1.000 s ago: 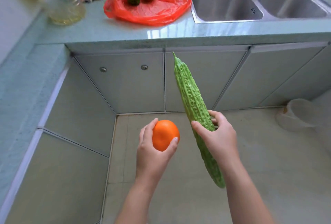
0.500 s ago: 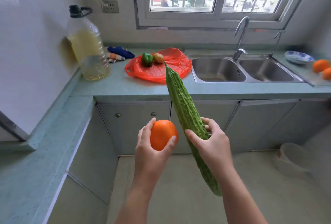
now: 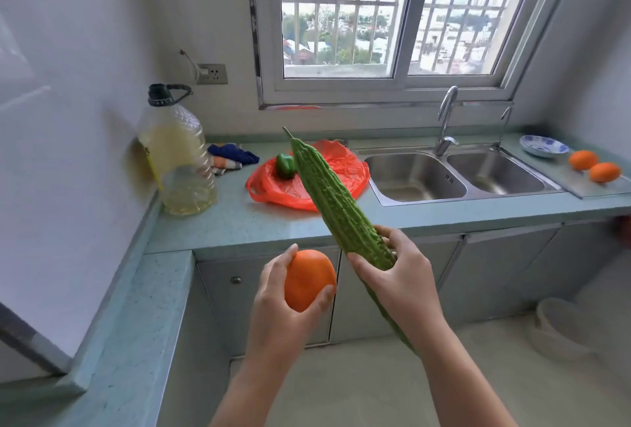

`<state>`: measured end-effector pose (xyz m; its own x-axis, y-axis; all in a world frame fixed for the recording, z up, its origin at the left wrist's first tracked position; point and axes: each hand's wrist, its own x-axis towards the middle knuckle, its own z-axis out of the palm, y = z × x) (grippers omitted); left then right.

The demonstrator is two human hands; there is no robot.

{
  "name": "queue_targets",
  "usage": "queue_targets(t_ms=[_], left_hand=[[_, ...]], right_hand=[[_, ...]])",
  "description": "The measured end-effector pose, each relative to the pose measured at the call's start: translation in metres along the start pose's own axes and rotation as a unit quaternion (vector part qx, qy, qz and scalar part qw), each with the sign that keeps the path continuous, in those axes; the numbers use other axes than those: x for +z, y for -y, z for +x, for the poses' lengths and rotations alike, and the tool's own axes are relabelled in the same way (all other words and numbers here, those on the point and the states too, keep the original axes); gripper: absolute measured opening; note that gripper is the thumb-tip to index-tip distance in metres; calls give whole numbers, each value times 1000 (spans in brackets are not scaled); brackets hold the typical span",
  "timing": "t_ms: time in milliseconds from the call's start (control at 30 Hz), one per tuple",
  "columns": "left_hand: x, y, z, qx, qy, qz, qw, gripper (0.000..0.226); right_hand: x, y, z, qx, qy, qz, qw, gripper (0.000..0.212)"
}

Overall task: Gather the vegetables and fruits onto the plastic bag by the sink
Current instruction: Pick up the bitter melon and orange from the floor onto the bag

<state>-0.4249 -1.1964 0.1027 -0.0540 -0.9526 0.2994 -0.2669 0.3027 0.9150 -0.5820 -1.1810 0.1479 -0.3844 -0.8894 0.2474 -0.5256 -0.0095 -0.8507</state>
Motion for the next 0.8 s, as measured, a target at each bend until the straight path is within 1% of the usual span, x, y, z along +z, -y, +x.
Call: queue_targets(t_ms=[200,400,500,633,800], left_hand=[[8,15,33,-4,2,1,1000,68],[46,30,95,-13,9,10,1000,69],[70,34,131,-11,7,25,1000,69],[102,45,174,-37,9,39,999,68],[124,64,217,-52,-13,48,997,63]], right_hand=[[10,-8,38,0,-1,-13,1000,44],[7,-50,109,0,9,-49,999,45],[8,-71,155,-14,31,-70,997,45],[10,-97,212,-22,78,-100,992,46],[23,-121,272,-34,126,-133,983,49]])
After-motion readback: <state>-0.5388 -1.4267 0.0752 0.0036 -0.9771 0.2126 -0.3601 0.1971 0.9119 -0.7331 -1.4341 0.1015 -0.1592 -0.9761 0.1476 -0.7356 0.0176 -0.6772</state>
